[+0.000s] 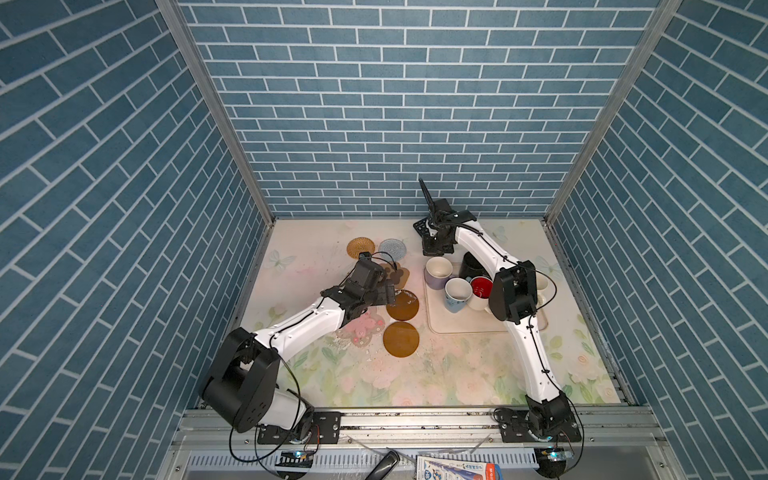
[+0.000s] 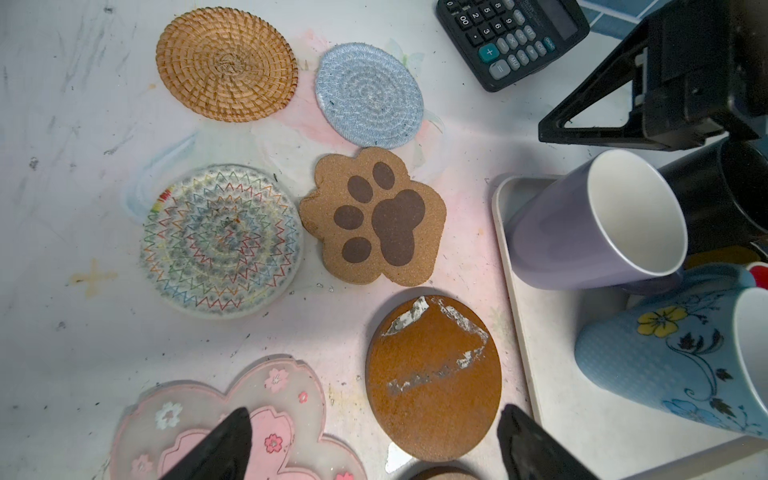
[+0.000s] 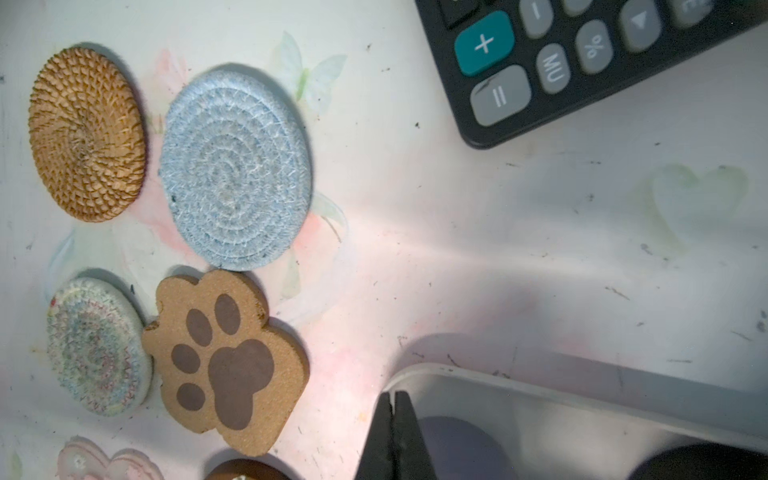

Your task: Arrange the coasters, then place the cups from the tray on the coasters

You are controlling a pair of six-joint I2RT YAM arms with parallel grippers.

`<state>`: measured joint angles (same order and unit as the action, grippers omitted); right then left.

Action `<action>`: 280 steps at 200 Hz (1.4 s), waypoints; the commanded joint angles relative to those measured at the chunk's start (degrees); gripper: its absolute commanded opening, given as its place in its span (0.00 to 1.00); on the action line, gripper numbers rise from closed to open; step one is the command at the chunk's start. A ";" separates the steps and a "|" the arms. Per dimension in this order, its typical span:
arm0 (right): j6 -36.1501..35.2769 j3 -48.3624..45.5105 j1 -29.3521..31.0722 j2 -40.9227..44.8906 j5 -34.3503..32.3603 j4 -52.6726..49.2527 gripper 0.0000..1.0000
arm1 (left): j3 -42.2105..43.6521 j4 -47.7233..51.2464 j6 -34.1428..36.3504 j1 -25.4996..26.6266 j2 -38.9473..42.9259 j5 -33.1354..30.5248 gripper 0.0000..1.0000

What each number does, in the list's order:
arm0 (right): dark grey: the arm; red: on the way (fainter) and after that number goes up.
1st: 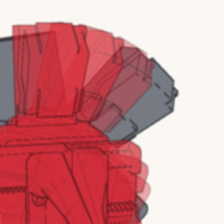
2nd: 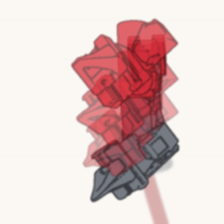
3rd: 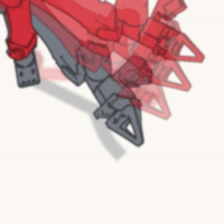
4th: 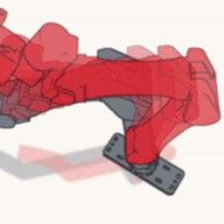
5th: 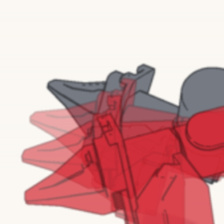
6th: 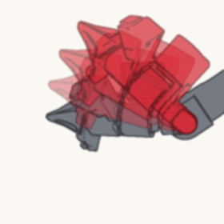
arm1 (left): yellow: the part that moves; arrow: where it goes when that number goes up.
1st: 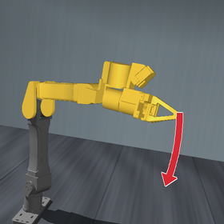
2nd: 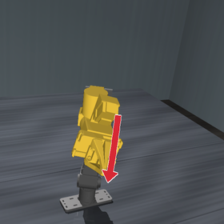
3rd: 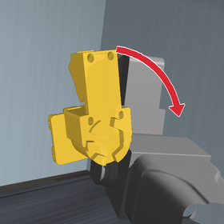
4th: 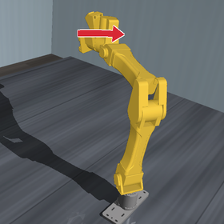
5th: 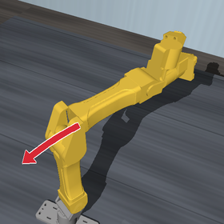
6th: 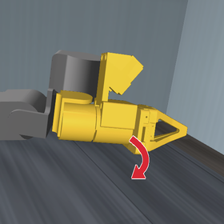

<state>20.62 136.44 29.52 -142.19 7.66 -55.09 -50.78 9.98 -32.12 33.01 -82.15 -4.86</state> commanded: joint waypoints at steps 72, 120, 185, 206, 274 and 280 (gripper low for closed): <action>-0.85 -1.92 3.16 2.63 -4.18 -3.22 0.00 | 3.83 -1.27 -0.58 -0.75 2.43 1.49 0.93; 1.23 -1.60 -1.98 6.31 -3.52 -4.32 0.00 | 3.59 -3.33 -0.84 -0.59 0.94 4.69 0.86; -1.54 -22.90 -4.02 24.90 -6.54 0.64 0.00 | -0.12 -5.22 0.00 5.03 -2.54 6.01 0.74; -1.46 -30.38 -4.29 29.77 -7.65 2.14 0.00 | -0.76 -5.22 -0.48 6.32 -3.59 5.67 0.74; -1.46 -41.08 -4.32 31.76 -8.73 4.06 0.00 | -0.64 -5.59 -1.85 7.72 -4.44 5.39 0.74; -1.40 -41.48 -4.30 31.56 -8.69 4.26 0.00 | -0.55 -5.71 -1.85 7.77 -4.51 5.32 0.75</action>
<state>20.51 97.30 25.17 -110.10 0.25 -51.86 -50.35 4.80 -33.65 40.23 -86.06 1.13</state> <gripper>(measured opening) 0.045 0.737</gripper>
